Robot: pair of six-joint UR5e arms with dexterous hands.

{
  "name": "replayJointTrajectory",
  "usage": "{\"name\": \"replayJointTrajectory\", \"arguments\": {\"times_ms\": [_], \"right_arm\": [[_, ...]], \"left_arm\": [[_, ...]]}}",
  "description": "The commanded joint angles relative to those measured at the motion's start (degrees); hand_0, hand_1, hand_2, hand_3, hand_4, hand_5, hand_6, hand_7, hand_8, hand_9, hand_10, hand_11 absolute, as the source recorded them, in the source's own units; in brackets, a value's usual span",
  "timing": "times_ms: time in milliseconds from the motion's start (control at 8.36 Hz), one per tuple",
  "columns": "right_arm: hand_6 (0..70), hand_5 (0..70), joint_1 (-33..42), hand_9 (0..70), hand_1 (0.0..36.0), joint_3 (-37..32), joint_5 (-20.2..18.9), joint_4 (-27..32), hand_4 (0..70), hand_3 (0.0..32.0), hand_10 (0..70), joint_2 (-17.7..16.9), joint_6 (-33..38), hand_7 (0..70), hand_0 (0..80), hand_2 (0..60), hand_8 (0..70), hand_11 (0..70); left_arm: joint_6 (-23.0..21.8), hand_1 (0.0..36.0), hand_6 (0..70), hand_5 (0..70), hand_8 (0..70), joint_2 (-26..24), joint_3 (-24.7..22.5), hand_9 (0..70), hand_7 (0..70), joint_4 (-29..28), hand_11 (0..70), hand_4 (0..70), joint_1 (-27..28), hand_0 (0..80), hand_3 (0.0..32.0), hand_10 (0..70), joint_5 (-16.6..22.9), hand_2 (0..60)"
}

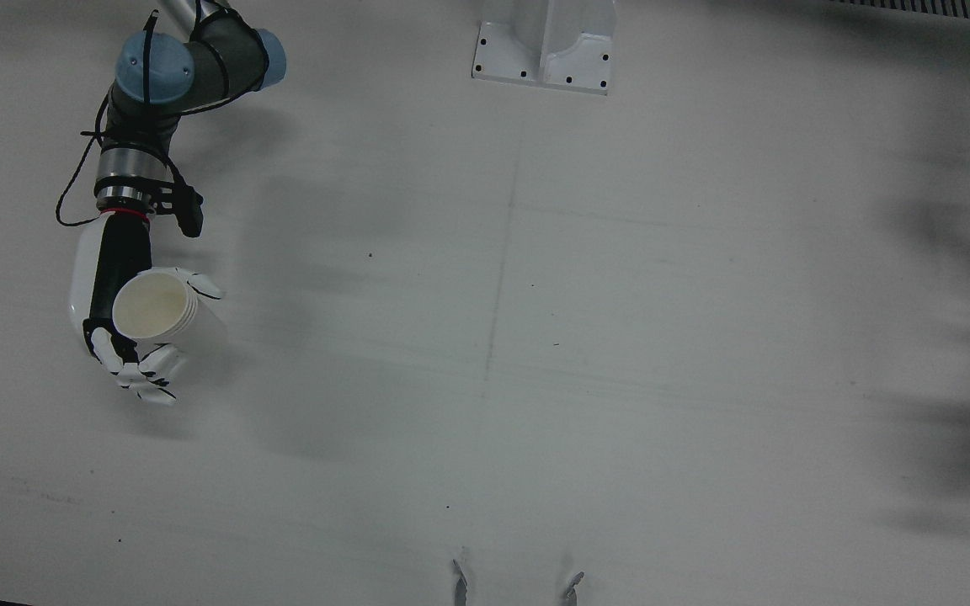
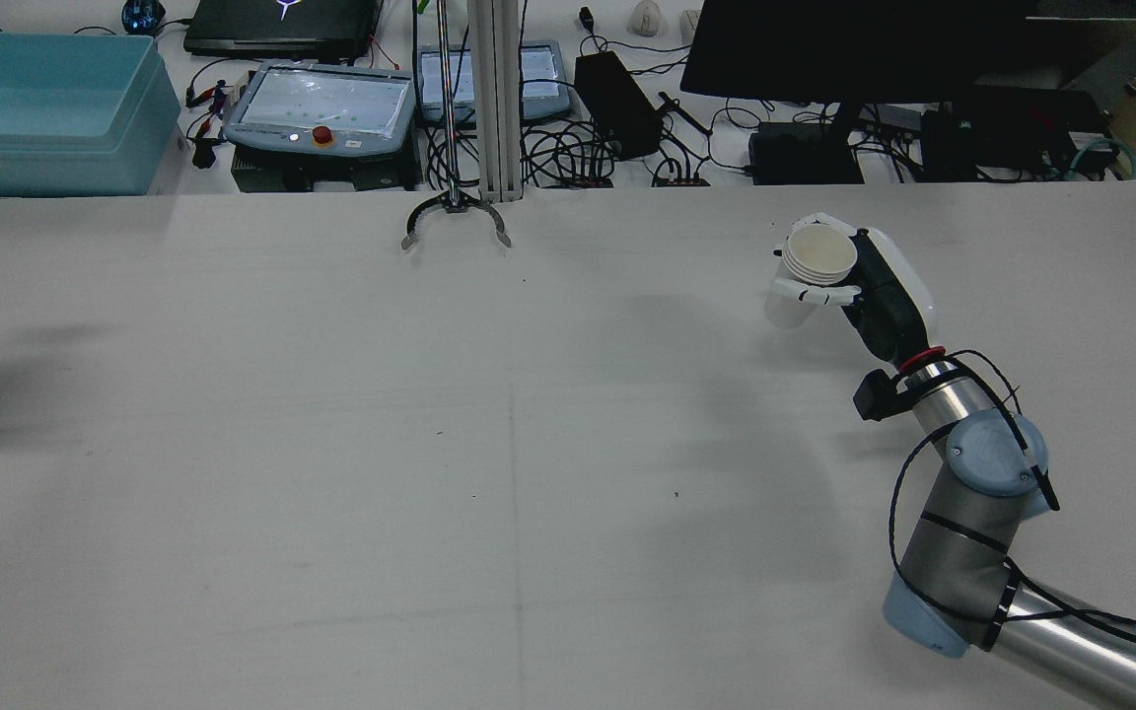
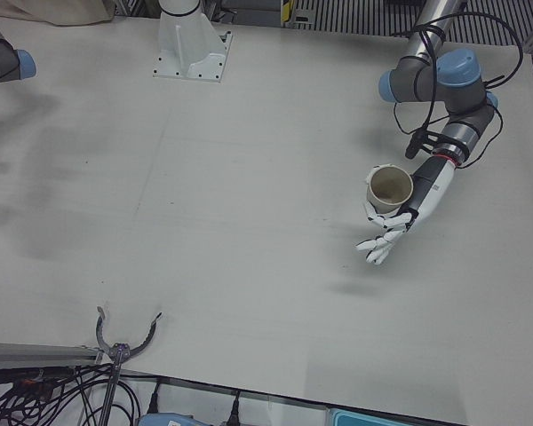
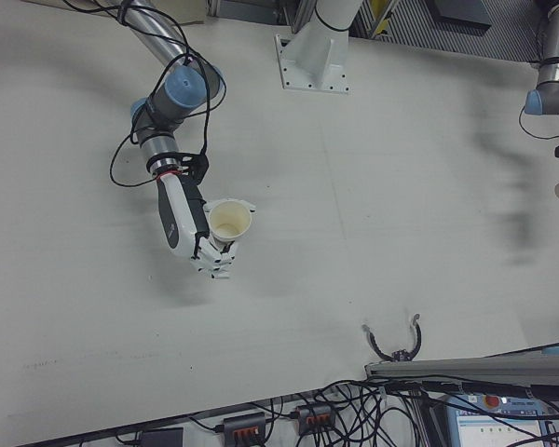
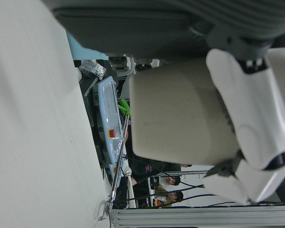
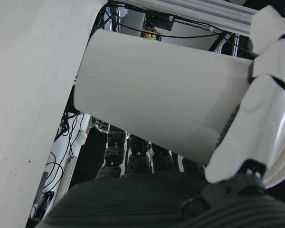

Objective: Pour water

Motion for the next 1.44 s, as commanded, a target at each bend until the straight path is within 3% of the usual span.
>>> {"name": "replayJointTrajectory", "arguments": {"times_ms": [0,120,239,598,718,957,1316], "right_arm": [[50.9,70.0,1.02,65.0,10.3,6.16,-0.05,-4.59,15.6,0.0,23.8,-2.01,0.0,70.0,46.4,25.4,45.2,35.1],[53.3,70.0,1.2,67.0,10.9,6.78,-0.05,-4.69,16.1,0.0,25.2,-2.1,0.0,70.0,46.0,30.4,46.9,37.2],[52.4,70.0,1.9,65.9,11.6,7.75,-0.05,-4.77,15.7,0.0,24.9,-2.54,0.0,70.0,46.3,31.6,46.2,36.8],[50.8,70.0,4.54,64.0,12.7,10.13,-0.14,-8.55,15.6,0.0,23.7,-3.95,0.0,70.0,46.7,32.0,44.8,35.1],[49.5,70.0,4.72,62.9,12.4,9.96,-0.14,-8.55,14.8,0.0,23.6,-3.95,0.0,70.0,46.6,31.2,44.1,35.0],[49.2,70.0,4.72,61.9,11.9,9.6,-0.05,-8.64,14.9,0.0,23.6,-3.86,-0.26,70.0,46.3,30.7,43.3,34.9],[48.9,70.0,4.98,61.3,11.7,9.95,-0.05,-8.73,15.1,0.0,24.0,-3.51,-2.01,70.0,46.1,30.4,42.9,35.5]], "left_arm": [[0.11,24.1,21.9,62.6,11.1,-0.19,-3.8,9.1,16.2,1.24,5.1,70.0,0.51,48.0,0.0,3.5,0.69,60.0],[0.11,23.9,22.3,62.9,11.3,-0.28,-5.47,9.2,16.5,2.55,5.1,70.0,1.46,48.0,0.0,3.5,1.39,60.0],[0.11,24.2,22.9,63.3,11.4,-3.67,-6.62,9.1,16.9,5.27,5.0,70.0,3.3,48.2,0.0,3.4,2.09,60.0],[2.99,24.7,24.0,64.2,11.7,-22.89,-6.02,9.3,17.8,17.21,5.2,70.0,4.8,48.4,0.0,3.5,8.5,60.0],[3.35,24.4,24.1,63.9,11.7,-26.78,-5.92,9.5,17.9,20.12,5.3,70.0,8.82,48.2,0.0,3.6,8.52,60.0],[8.86,24.2,24.0,63.6,12.0,-34.43,-6.19,9.7,17.7,23.82,5.4,70.0,15.51,48.0,0.0,3.7,8.6,60.0],[14.77,23.5,23.9,63.0,12.2,-41.65,-3.66,9.8,17.3,26.73,5.5,70.0,27.99,47.9,0.0,3.8,8.52,60.0]]}}
